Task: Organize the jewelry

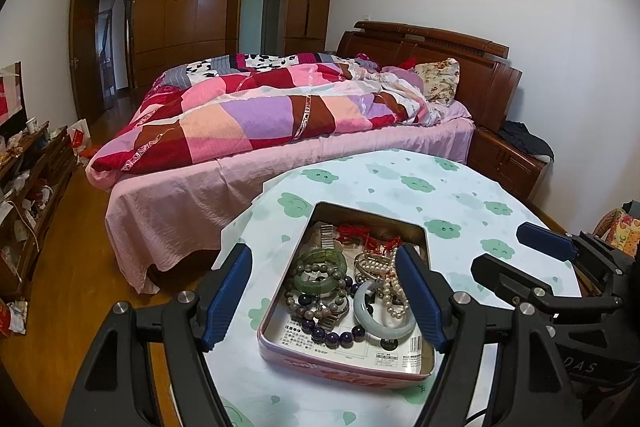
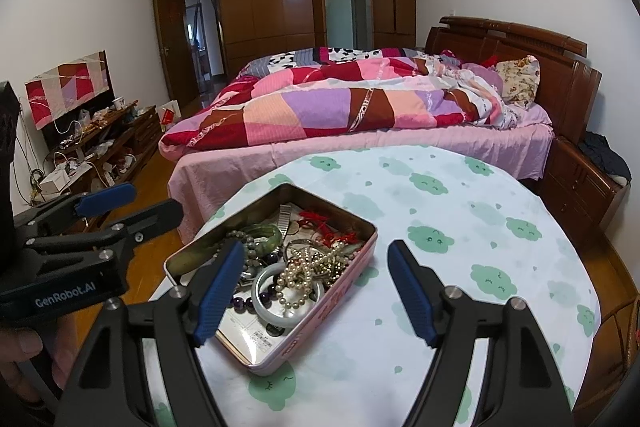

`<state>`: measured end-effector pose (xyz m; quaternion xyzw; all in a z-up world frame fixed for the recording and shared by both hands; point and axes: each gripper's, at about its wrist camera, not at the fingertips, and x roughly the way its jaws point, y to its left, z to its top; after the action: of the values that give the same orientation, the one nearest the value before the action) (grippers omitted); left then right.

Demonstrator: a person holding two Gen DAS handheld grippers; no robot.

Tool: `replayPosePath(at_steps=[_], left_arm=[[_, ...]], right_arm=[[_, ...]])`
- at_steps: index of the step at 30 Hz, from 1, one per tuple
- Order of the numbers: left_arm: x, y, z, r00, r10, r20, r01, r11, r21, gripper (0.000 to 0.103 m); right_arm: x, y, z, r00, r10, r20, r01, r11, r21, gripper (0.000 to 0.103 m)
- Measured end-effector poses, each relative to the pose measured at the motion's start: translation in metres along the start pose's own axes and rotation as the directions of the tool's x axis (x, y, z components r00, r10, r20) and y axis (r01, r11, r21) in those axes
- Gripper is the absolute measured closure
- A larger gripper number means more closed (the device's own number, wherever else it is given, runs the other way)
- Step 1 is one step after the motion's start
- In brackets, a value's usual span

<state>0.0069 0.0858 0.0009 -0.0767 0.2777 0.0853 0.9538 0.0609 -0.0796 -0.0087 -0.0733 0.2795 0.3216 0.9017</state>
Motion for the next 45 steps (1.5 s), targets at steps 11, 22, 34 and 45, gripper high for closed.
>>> replayPosePath(at_steps=[11,22,34,45], left_arm=[[0.0004,0.0013,-0.0001,1.0,0.005,0.001,-0.005,1.0,-0.001,0.029],[0.0019,0.0015,-0.0007,1.0,0.004,-0.002,-0.004,1.0,-0.002,0.029],[0.0034,0.0022,-0.0027,1.0,0.009,-0.006,-0.009,1.0,-0.007,0.029],[0.009,0.0051,-0.0094,1.0,0.007,-0.021,-0.007,1.0,-0.014,0.029]], right_arm=[[-0.0002,0.0006,-0.0001,1.0,0.0,-0.001,0.0,1.0,-0.002,0.026],[0.0,0.0007,-0.0001,1.0,0.001,-0.003,-0.001,1.0,-0.002,0.026],[0.0,0.0012,-0.0006,1.0,0.001,-0.003,-0.001,1.0,-0.002,0.026],[0.0,0.0021,-0.0013,1.0,0.001,-0.007,-0.001,1.0,-0.003,0.026]])
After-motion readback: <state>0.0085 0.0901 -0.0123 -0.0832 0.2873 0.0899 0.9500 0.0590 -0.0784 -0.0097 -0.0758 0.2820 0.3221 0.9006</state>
